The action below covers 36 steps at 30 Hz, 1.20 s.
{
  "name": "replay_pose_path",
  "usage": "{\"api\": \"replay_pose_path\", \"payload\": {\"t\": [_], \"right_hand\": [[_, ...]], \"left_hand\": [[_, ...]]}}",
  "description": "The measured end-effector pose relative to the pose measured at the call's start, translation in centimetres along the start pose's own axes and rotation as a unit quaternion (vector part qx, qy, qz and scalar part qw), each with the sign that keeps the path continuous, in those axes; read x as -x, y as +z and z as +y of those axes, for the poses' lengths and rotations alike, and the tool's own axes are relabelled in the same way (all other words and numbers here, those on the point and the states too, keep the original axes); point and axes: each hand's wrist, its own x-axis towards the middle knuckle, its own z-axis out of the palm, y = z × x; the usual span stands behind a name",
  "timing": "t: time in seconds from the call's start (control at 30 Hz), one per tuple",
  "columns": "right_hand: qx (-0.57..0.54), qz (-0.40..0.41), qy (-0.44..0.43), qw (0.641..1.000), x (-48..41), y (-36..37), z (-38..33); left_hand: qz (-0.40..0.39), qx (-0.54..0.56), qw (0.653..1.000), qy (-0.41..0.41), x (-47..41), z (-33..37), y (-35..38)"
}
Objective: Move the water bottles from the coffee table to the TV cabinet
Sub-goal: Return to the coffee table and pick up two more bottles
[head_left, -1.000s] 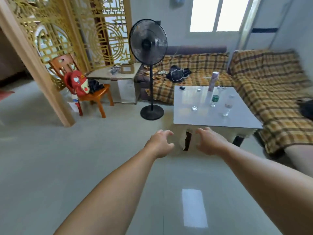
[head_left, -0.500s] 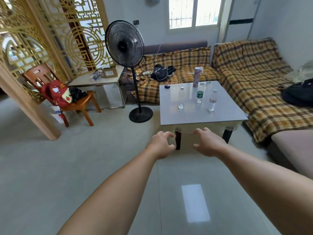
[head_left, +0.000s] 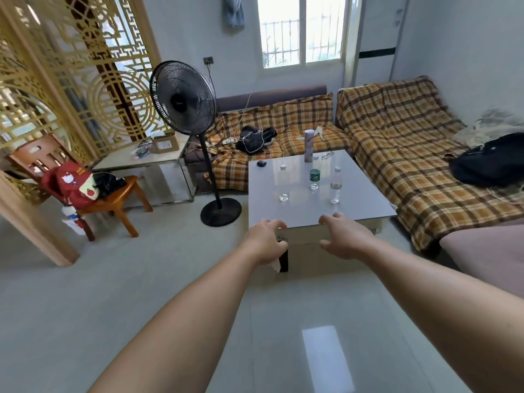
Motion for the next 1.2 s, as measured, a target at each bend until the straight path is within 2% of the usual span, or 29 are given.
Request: {"api": "replay_pose_path", "payload": {"t": [0.3, 0.53, 0.93, 1.2], "right_hand": [[0.044, -0.035, 0.027, 0.998, -10.2, 0.2, 4.9], [0.018, -0.045, 0.072, 0.996, -22.6, -2.0, 6.7], [0.025, -0.060, 0.075, 0.995, -36.6, -3.9, 9.8], [0.022, -0.091, 0.033, 0.995, -49.7, -2.3, 12.2]], "left_hand": [[-0.045, 0.008, 0.999, 0.013, -13.9, -1.3, 2.9], [-0.066, 0.014, 0.998, 0.016, -26.7, -2.7, 1.0], [-0.073, 0.018, 0.997, 0.029, -41.8, -3.6, -0.8], [-0.060, 0.013, 0.998, -0.023, -52.4, -5.6, -0.2]]}}
